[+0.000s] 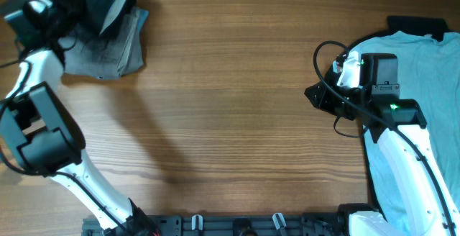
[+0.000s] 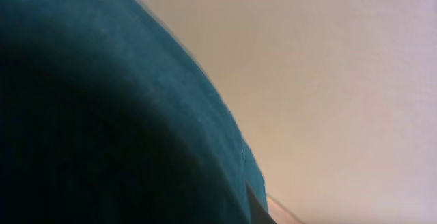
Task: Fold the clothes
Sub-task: 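Carry the folded black bundle with the left gripper onto the grey trousers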
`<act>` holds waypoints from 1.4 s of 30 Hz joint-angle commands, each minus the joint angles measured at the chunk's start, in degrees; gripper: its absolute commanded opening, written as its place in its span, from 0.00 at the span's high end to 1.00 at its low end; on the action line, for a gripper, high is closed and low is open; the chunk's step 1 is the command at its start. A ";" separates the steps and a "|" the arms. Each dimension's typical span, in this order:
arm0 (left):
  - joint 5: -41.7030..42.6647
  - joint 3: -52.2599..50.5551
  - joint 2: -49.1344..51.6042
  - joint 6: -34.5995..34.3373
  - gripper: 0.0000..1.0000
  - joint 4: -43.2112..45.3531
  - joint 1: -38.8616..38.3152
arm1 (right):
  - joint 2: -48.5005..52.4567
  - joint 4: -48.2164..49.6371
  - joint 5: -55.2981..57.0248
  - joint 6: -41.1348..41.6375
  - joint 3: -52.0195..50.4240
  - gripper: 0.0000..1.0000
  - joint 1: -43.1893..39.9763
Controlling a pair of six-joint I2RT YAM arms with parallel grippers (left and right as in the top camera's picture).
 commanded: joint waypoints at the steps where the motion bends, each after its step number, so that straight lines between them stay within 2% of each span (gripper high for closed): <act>1: 1.55 0.87 -0.22 4.52 0.80 -6.08 1.11 | 0.48 -0.04 0.33 0.57 -0.02 0.81 0.28; 2: 1.51 0.87 -0.22 5.64 0.78 -8.96 1.27 | 0.48 0.00 0.33 0.59 -0.02 0.81 0.28; 4: 2.08 0.87 -0.22 5.68 0.53 -14.93 1.29 | 0.48 -0.02 0.33 0.57 -0.02 0.81 0.28; 6: 7.69 0.87 -0.35 5.49 0.47 -16.96 1.29 | 0.48 -0.07 0.33 0.57 -0.02 0.81 0.28; 7: 13.66 0.87 -0.50 5.46 0.23 -16.65 1.31 | 0.48 -0.07 0.33 0.57 -0.02 0.81 0.28; 9: 18.80 0.87 -1.31 5.44 0.11 -16.92 1.33 | 0.48 -0.02 0.33 0.57 -0.02 0.81 0.28; 10: 19.93 0.87 -1.92 4.90 0.01 -17.27 1.33 | 0.48 -0.07 0.31 0.57 -0.02 0.81 0.28; 16: 18.86 0.87 -10.56 5.90 0.00 -24.70 1.33 | 0.48 -0.70 0.31 -0.74 -0.02 0.81 0.28; 18: 14.05 0.87 -14.01 9.66 0.00 -31.82 1.27 | 0.48 -0.63 0.33 -0.83 -0.02 0.81 0.28; 20: 3.30 0.87 -18.08 14.60 0.00 -41.13 1.27 | 0.48 -0.66 0.31 -0.85 -0.02 0.81 0.28; 24: -12.98 0.87 -21.86 19.47 0.00 -50.27 1.29 | 0.48 -0.63 0.31 -0.90 -0.02 0.81 0.28; 26: -16.37 0.87 -21.86 19.91 0.00 -52.22 1.29 | 0.48 -0.46 0.33 -0.94 -0.02 0.81 0.28; 30: -16.61 0.85 -21.18 22.29 0.00 -53.11 0.74 | 0.48 -0.26 0.31 -0.92 -0.02 0.81 0.28; 32: -16.79 0.85 -20.57 25.77 0.24 -51.93 -0.35 | 0.48 -0.26 0.31 -0.94 -0.02 0.81 0.28; 33: -17.03 0.85 -19.76 29.42 0.62 -50.45 -1.55 | 0.48 -0.22 0.33 -0.94 -0.02 0.81 0.28; 34: -17.14 0.85 -18.80 32.39 0.76 -48.50 -2.58 | 0.48 -0.22 0.31 -0.94 -0.02 0.81 0.28; 36: -17.27 0.85 -16.33 38.16 0.85 -45.53 -4.70 | 0.48 -0.26 0.31 -0.90 -0.02 0.82 0.28; 37: -18.12 0.85 -14.67 39.87 0.83 -45.38 -5.97 | 0.48 -0.28 0.28 -0.94 -0.02 0.82 0.28; 38: -19.23 0.85 -13.55 39.80 0.73 -45.97 -6.82 | 0.46 -0.33 0.28 -0.94 -0.02 0.82 0.28; 39: -20.90 0.85 -12.33 39.80 0.51 -46.75 -7.67 | 0.46 -0.37 0.26 -0.94 -0.02 0.82 0.28; 40: -23.26 0.85 -11.32 39.78 0.42 -47.41 -8.33 | 0.35 -0.48 0.26 -1.14 -0.02 0.83 0.28; 41: -25.11 0.85 -10.45 39.74 0.42 -49.07 -8.85 | 0.00 -0.48 -0.35 -3.37 0.02 0.85 0.28; 42: -24.57 0.87 -10.43 39.50 0.48 -50.86 -9.03 | -0.66 -0.85 -0.28 -4.61 0.39 0.86 0.28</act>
